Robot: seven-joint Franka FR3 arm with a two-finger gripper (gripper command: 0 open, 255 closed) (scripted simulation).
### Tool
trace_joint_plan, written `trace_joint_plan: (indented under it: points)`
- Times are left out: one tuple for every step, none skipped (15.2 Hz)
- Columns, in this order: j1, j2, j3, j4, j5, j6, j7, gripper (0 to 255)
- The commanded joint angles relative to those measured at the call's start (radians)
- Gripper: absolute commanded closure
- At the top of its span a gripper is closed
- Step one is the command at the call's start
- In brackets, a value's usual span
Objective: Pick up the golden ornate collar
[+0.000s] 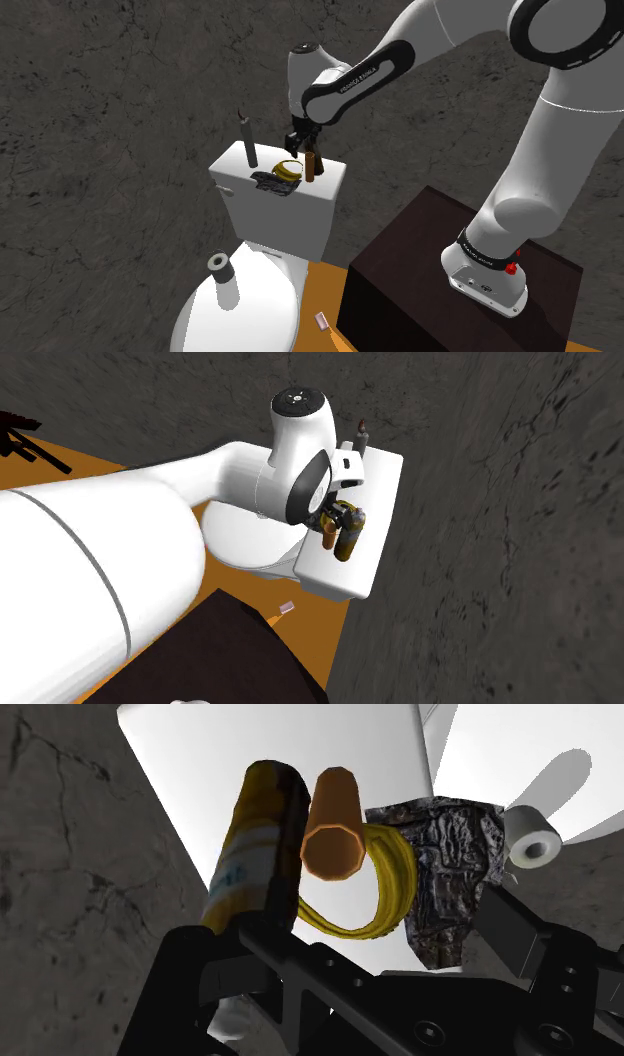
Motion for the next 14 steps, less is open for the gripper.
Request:
trace_joint_plan:
  points:
    - [0.015, 0.086, -0.001, 0.056, -0.04, 0.023, 0.035, 0]
    - [0.024, 0.126, -0.004, 0.086, -0.057, 0.029, 0.049, 0]
    - [0.033, 0.165, -0.007, 0.117, -0.073, 0.033, 0.061, 0]
    - [0.042, 0.204, -0.011, 0.149, -0.088, 0.037, 0.073, 0]
    - [0.052, 0.243, -0.015, 0.183, -0.102, 0.039, 0.084, 0]
    - [0.062, 0.283, -0.019, 0.218, -0.115, 0.04, 0.094, 0]
    - [0.073, 0.322, -0.024, 0.254, -0.127, 0.04, 0.102, 0]
    - [0.08, 0.349, -0.028, 0.28, -0.134, 0.04, 0.107, 0]
    - [0.081, 0.357, -0.03, 0.279, -0.137, 0.049, 0.111, 0]
    - [0.083, 0.366, -0.032, 0.278, -0.141, 0.058, 0.115, 0]
    - [0.084, 0.375, -0.035, 0.277, -0.145, 0.068, 0.118, 0]
    - [0.086, 0.384, -0.037, 0.277, -0.148, 0.077, 0.122, 0]
    - [0.087, 0.393, -0.04, 0.276, -0.152, 0.086, 0.126, 0]
    - [0.089, 0.402, -0.042, 0.276, -0.156, 0.095, 0.129, 0]
